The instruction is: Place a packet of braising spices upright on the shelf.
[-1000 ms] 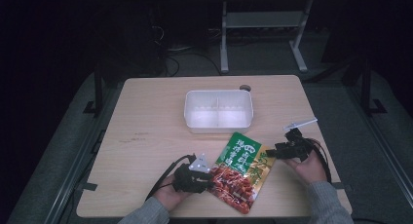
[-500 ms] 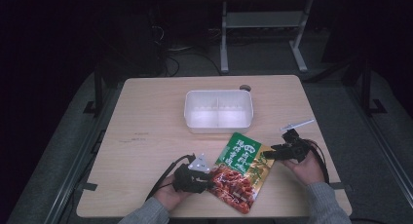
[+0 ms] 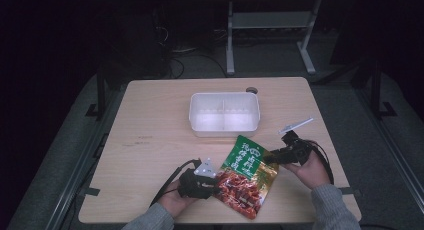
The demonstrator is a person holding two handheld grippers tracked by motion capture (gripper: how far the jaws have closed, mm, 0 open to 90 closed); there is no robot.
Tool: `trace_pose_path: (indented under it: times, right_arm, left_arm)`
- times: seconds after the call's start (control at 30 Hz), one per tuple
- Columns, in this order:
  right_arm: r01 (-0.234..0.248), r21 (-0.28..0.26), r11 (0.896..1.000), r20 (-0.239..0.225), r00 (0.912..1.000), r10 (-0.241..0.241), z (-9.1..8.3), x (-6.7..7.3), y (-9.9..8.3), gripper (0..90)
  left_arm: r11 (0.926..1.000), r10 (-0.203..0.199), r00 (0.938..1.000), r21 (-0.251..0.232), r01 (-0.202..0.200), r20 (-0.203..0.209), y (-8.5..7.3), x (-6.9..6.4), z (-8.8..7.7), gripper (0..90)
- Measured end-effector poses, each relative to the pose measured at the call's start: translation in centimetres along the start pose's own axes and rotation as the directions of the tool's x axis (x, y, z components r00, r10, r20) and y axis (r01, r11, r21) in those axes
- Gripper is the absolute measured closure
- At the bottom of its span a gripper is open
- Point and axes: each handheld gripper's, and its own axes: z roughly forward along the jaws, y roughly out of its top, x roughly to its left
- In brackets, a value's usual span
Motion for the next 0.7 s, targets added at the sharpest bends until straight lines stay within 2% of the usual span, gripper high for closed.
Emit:
trace_pose_path:
  times: [0.23, 0.33, 0.47, 0.53, 0.63, 0.7]
  right_arm:
    - [-0.024, 0.086, 0.996, 0.033, 0.9992, 0.021, 1.4, -0.6, 0.3, 67.8]
    - [-0.02, 0.118, 0.993, 0.057, 0.9983, 0.013, 1.9, -0.8, 0.3, 72.2]
    - [-0.02, 0.12, 0.993, 0.066, 0.9978, 0.012, 2.1, -0.9, 0.4, 81.1]
    - [-0.019, 0.123, 0.992, 0.065, 0.9979, 0.011, 2.0, -0.9, 0.4, 85.5]
    - [-0.015, 0.12, 0.993, 0.06, 0.9982, 0.008, 1.8, -0.9, 0.4, 88.9]
    - [-0.018, 0.117, 0.993, 0.05, 0.9987, 0.012, 1.6, -0.9, 0.5, 89.2]
  left_arm:
    - [1.0, 0.005, 1.0, 0.001, -0.005, -0.004, 0.0, -0.1, 0.0, 67.5]
    - [1.0, 0.006, 1.0, -0.001, -0.006, -0.005, 0.0, -0.1, 0.0, 67.2]
    - [1.0, 0.009, 0.9999, 0.0, -0.009, -0.009, 0.1, -0.1, 0.0, 66.6]
    - [0.9997, 0.025, 0.9994, -0.006, -0.026, -0.025, 0.1, -0.3, -0.1, 66.3]
    - [0.9994, 0.033, 0.9988, -0.01, -0.033, -0.036, 0.1, -0.3, -0.4, 66.0]
    - [0.9995, 0.021, 0.9992, -0.02, -0.022, -0.035, 0.1, -0.2, -0.7, 65.1]
